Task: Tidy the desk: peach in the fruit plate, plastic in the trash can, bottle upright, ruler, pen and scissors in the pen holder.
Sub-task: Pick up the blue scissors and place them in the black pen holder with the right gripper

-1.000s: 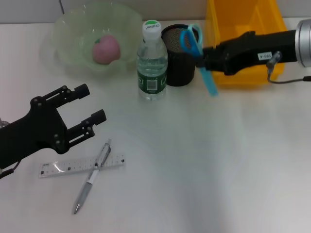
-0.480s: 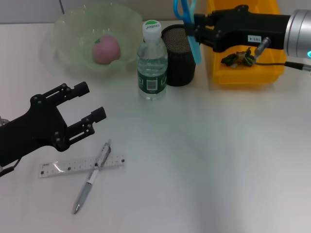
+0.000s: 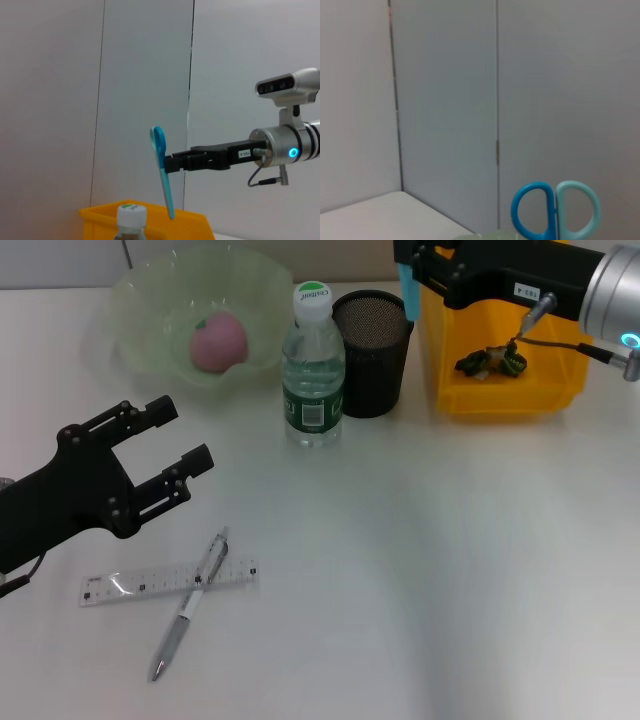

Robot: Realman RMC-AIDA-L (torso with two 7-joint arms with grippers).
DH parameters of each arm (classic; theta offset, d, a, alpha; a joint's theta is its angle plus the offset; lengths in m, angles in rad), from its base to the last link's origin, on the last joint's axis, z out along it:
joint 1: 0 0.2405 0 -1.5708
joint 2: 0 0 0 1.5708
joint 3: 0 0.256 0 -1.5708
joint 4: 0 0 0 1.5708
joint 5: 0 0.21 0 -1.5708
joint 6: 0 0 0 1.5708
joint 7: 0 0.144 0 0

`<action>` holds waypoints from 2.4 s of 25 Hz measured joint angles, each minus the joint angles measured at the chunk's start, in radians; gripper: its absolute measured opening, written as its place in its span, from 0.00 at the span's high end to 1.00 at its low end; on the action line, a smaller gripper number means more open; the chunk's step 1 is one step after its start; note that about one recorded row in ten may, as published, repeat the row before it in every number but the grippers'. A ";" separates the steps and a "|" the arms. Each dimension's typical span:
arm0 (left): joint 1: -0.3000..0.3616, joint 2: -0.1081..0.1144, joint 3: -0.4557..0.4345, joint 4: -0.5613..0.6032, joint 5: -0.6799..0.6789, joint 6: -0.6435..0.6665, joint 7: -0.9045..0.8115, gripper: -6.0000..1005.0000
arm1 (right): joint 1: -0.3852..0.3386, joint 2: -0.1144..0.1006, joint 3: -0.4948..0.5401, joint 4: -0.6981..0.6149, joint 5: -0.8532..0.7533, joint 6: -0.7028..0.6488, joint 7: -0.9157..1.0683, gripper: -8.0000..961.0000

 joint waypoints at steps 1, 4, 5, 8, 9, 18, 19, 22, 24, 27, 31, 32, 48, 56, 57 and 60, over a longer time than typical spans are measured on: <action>-0.002 0.000 -0.002 -0.002 0.000 0.000 0.000 0.33 | 0.003 0.000 -0.010 0.005 0.001 0.021 -0.008 0.75; -0.004 -0.001 -0.005 -0.003 0.000 0.000 0.000 0.33 | 0.011 0.000 -0.045 0.024 0.012 0.083 -0.042 0.75; -0.004 -0.001 -0.005 -0.003 0.000 0.000 0.000 0.33 | 0.015 0.000 -0.056 0.032 0.021 0.101 -0.058 0.75; -0.013 -0.001 -0.012 -0.007 -0.007 -0.001 0.000 0.33 | 0.031 0.000 -0.076 0.070 0.078 0.124 -0.113 0.75; -0.013 -0.001 -0.012 -0.007 -0.007 -0.001 0.000 0.33 | 0.035 0.000 -0.078 0.085 0.108 0.125 -0.144 0.75; -0.034 0.000 -0.030 -0.017 -0.014 -0.010 -0.011 0.33 | 0.066 -0.002 -0.078 0.166 0.239 0.129 -0.287 0.75; -0.035 0.000 -0.032 -0.018 -0.014 -0.011 -0.012 0.33 | 0.071 -0.001 -0.076 0.176 0.239 0.129 -0.297 0.75; -0.057 0.000 -0.047 -0.044 -0.014 -0.017 -0.013 0.33 | 0.099 0.000 -0.070 0.235 0.263 0.134 -0.330 0.75; -0.063 0.000 -0.048 -0.049 -0.014 -0.019 -0.013 0.33 | 0.115 -0.001 -0.069 0.278 0.313 0.139 -0.376 0.75; -0.072 0.000 -0.049 -0.054 -0.014 -0.028 -0.013 0.33 | 0.134 -0.002 -0.069 0.342 0.406 0.140 -0.473 0.75; -0.080 0.000 -0.050 -0.054 -0.014 -0.044 -0.016 0.33 | 0.148 -0.003 -0.069 0.380 0.448 0.139 -0.521 0.75; -0.081 0.000 -0.050 -0.055 -0.014 -0.046 -0.017 0.33 | 0.152 -0.003 -0.068 0.389 0.449 0.140 -0.524 0.75; -0.088 -0.002 -0.050 -0.055 -0.014 -0.061 -0.024 0.33 | 0.236 -0.002 -0.065 0.534 0.459 0.167 -0.539 0.68; -0.095 -0.002 -0.050 -0.055 -0.015 -0.065 -0.024 0.33 | 0.233 -0.002 -0.065 0.535 0.460 0.166 -0.540 0.64; -0.095 -0.002 -0.050 -0.055 -0.015 -0.065 -0.024 0.33 | 0.232 -0.001 -0.065 0.534 0.460 0.166 -0.541 0.63; -0.095 -0.002 -0.050 -0.055 -0.015 -0.065 -0.024 0.33 | 0.228 -0.001 -0.065 0.533 0.460 0.164 -0.541 0.62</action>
